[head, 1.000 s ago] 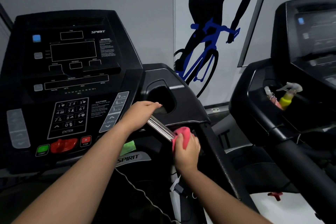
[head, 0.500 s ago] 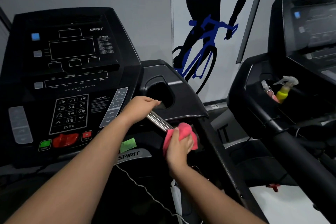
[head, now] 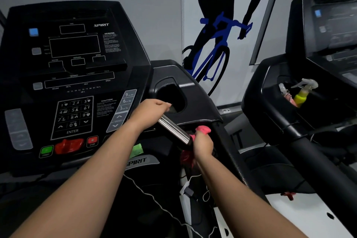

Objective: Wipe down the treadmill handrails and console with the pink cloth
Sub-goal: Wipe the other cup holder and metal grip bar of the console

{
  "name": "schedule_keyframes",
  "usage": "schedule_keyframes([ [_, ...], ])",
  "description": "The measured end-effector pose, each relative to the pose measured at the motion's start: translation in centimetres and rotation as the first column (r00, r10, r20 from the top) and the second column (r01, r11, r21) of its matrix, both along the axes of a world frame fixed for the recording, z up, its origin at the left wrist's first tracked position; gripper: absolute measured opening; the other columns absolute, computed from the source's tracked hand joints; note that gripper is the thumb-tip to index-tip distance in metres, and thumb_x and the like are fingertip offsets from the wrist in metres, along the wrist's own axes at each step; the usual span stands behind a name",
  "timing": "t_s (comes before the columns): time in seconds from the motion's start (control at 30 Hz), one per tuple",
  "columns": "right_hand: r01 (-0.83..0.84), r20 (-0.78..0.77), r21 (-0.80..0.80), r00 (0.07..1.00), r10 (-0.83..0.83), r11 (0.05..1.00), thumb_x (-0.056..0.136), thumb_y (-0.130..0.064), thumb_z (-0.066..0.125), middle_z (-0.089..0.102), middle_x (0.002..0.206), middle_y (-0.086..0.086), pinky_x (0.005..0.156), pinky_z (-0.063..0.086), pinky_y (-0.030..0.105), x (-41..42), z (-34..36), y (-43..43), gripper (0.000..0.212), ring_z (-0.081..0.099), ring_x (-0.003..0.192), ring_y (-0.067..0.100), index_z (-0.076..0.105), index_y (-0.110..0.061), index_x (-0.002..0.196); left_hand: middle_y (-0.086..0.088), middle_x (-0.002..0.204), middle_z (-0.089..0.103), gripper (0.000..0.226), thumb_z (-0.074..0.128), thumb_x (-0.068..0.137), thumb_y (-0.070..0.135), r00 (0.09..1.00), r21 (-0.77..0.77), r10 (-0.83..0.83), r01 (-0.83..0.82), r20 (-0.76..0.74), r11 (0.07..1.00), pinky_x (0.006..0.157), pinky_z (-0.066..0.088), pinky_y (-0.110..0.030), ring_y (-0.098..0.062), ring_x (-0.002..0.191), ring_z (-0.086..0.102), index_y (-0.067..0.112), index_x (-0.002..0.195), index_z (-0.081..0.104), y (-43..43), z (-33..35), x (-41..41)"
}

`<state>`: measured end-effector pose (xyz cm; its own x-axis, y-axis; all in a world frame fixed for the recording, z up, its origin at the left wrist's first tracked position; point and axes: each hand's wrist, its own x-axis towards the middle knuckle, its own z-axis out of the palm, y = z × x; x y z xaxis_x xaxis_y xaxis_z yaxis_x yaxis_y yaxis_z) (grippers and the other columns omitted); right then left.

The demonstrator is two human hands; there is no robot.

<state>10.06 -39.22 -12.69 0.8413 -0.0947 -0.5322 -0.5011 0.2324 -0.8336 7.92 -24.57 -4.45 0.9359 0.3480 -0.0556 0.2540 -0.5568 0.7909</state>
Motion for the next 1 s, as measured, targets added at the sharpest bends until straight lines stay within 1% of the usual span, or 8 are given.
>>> schedule_keyframes([
  [0.17, 0.202, -0.102, 0.318, 0.979, -0.178, 0.926, 0.074, -0.026, 0.063, 0.061, 0.059, -0.001, 0.076, 0.054, 0.055, -0.7, -0.5, 0.9, 0.011, 0.061, 0.068, 0.025, 0.068, -0.017, 0.078, 0.014, 0.099, 0.071, 0.023, 0.05, 0.092, 0.039, 1.0, 0.024, 0.004, -0.004, -0.001, 1.0, 0.094, 0.039, -0.027, -0.006, 0.105, 0.058, 0.031, 0.095, 0.071, -0.2, 0.1, -0.1],
  [0.27, 0.247, -0.123, 0.348, 0.968, -0.218, 0.904, 0.074, -0.022, 0.059, 0.053, 0.056, 0.001, 0.064, 0.055, 0.057, -1.0, 0.0, 1.5, 0.006, 0.054, 0.058, 0.024, 0.063, -0.019, 0.075, 0.013, 0.101, 0.07, 0.023, 0.049, 0.093, 0.037, 1.0, 0.024, 0.009, -0.009, 0.002, 1.0, 0.095, 0.039, -0.027, -0.007, 0.106, 0.058, 0.031, 0.097, 0.071, -0.2, 0.2, -0.1],
  [0.47, 0.271, -0.124, 0.231, 0.961, -0.248, 0.935, 0.081, -0.005, 0.043, 0.064, 0.09, 0.007, 0.048, 0.05, 0.027, -0.7, 0.0, 1.6, 0.034, 0.06, 0.069, 0.025, 0.063, -0.013, 0.107, 0.014, 0.107, 0.069, 0.028, 0.046, 0.095, 0.036, 1.0, 0.045, 0.004, -0.004, 0.004, 0.999, 0.089, 0.036, -0.024, -0.005, 0.106, 0.056, 0.029, 0.11, 0.069, -0.3, 0.3, -0.2],
  [0.57, 0.175, -0.121, 0.163, 0.98, -0.156, 0.971, 0.082, -0.006, 0.038, 0.061, 0.102, 0.014, 0.051, 0.056, 0.049, -0.8, 0.1, 2.0, 0.037, 0.065, 0.084, 0.037, 0.053, -0.018, 0.114, 0.016, 0.106, 0.068, 0.028, 0.046, 0.095, 0.037, 1.0, 0.033, 0.004, -0.004, 0.008, 0.999, 0.088, 0.035, -0.024, -0.004, 0.106, 0.056, 0.031, 0.111, 0.068, -0.3, 0.1, -0.2],
  [0.67, 0.103, -0.098, 0.171, 0.991, -0.087, 0.98, 0.08, -0.013, 0.043, 0.058, 0.101, 0.021, 0.066, 0.052, 0.065, -1.5, 0.4, 2.4, 0.036, 0.063, 0.09, 0.048, 0.042, -0.019, 0.116, 0.016, 0.102, 0.068, 0.026, 0.048, 0.094, 0.039, 1.0, 0.035, 0.013, -0.013, 0.012, 0.999, 0.086, 0.036, -0.024, -0.004, 0.103, 0.057, 0.031, 0.107, 0.069, -0.2, 0.1, 0.0],
  [0.77, -0.033, 0.075, 0.018, 0.997, 0.031, 0.999, 0.071, -0.037, 0.048, 0.056, 0.083, 0.016, 0.084, 0.051, 0.057, -2.3, 0.1, 2.8, 0.034, 0.063, 0.084, 0.041, 0.056, -0.021, 0.1, 0.016, 0.1, 0.069, 0.027, 0.049, 0.094, 0.041, 1.0, 0.045, 0.024, -0.025, 0.02, 0.999, 0.086, 0.037, -0.024, -0.005, 0.101, 0.058, 0.027, 0.103, 0.071, -0.2, 0.2, 0.1],
  [0.87, -0.269, 0.031, -0.214, 0.959, 0.281, 0.939, 0.083, -0.052, 0.036, 0.055, 0.122, 0.02, 0.106, 0.032, 0.044, -2.9, 0.8, 1.8, 0.065, 0.045, 0.121, 0.034, 0.051, -0.01, 0.13, 0.014, 0.098, 0.07, 0.027, 0.049, 0.093, 0.041, 1.0, 0.044, 0.021, -0.022, 0.021, 0.999, 0.094, 0.039, -0.028, -0.007, 0.103, 0.059, 0.028, 0.099, 0.071, -0.1, -0.1, 0.1],
  [1.0, -0.405, 0.124, -0.428, 0.859, 0.496, 0.808, 0.101, -0.042, 0.025, 0.015, 0.154, 0.026, 0.117, 0.008, 0.042, -3.5, 2.1, 0.8, 0.057, 0.01, 0.144, 0.038, 0.034, -0.008, 0.145, 0.009, 0.1, 0.071, 0.027, 0.049, 0.093, 0.041, 0.999, 0.063, 0.027, -0.029, 0.031, 0.998, 0.095, 0.04, -0.031, -0.009, 0.103, 0.06, 0.027, 0.098, 0.072, -0.2, -0.3, 0.1],
])
